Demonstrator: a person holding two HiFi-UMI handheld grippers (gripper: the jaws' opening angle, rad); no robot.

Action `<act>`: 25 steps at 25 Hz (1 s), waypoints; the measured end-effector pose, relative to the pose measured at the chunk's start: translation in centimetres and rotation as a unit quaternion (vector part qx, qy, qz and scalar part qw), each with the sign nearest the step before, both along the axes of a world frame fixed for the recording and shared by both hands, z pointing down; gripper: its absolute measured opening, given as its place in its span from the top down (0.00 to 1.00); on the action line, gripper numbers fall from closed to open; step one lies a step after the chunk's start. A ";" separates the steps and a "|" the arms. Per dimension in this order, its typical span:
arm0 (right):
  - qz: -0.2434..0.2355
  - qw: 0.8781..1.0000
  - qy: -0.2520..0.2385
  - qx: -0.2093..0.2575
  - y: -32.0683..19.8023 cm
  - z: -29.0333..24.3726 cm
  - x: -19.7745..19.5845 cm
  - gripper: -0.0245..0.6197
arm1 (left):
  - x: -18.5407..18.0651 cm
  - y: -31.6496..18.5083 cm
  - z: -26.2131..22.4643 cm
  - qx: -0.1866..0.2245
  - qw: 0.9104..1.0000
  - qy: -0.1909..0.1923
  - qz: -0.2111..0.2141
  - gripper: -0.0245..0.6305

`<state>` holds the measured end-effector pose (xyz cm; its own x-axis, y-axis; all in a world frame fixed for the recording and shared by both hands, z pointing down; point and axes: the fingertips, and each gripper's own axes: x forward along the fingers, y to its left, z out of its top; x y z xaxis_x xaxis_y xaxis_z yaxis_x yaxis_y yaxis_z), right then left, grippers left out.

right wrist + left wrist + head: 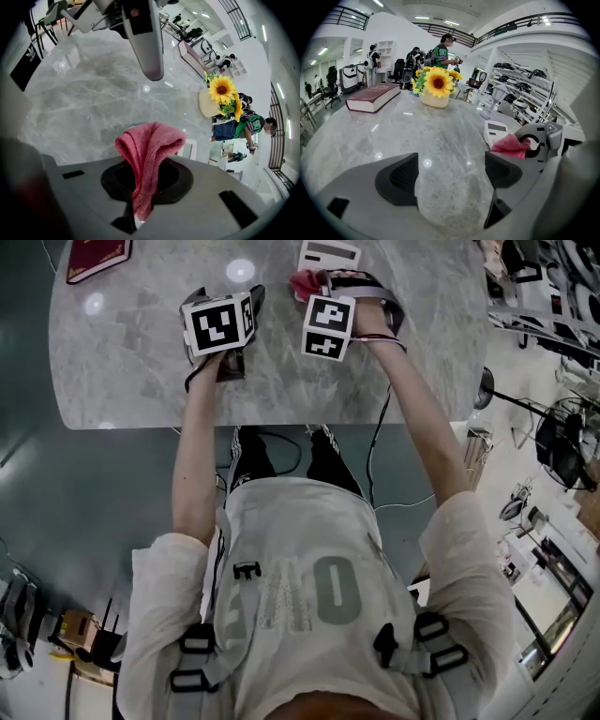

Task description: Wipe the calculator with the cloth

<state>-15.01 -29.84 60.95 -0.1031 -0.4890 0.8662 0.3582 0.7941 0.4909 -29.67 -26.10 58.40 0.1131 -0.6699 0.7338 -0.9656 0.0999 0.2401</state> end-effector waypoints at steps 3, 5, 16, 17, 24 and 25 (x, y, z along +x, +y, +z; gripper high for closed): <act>-0.006 1.000 0.004 -0.008 1.7 0.4 0.5 0.88 | 0.7 0.0 -0.1 0.002 1.000 -0.001 0.003 0.28; -0.008 1.000 0.004 -0.009 2.6 0.6 0.7 0.88 | 1.1 0.0 -0.2 0.004 1.000 0.002 0.003 0.28; -0.006 1.000 -0.002 -0.008 4.3 0.7 1.0 0.88 | 1.6 0.1 -1.2 0.013 1.000 -0.005 0.007 0.28; -0.005 1.000 -0.002 -0.009 4.3 0.6 1.1 0.88 | 1.6 0.0 -1.3 0.014 1.000 -0.005 0.007 0.28; -0.010 1.000 -0.006 -0.011 4.3 0.5 1.1 0.88 | 1.7 -0.2 -2.0 0.019 1.000 -0.010 0.005 0.28; -0.010 1.000 -0.007 -0.013 4.3 0.5 1.1 0.88 | 1.7 -0.2 -2.3 0.021 1.000 -0.010 0.006 0.28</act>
<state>-13.93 -25.52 61.47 -0.1254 -0.4631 0.8774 0.3679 0.7996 0.4746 -27.92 -26.34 56.14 0.1060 -0.6988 0.7074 -0.9714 0.0792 0.2238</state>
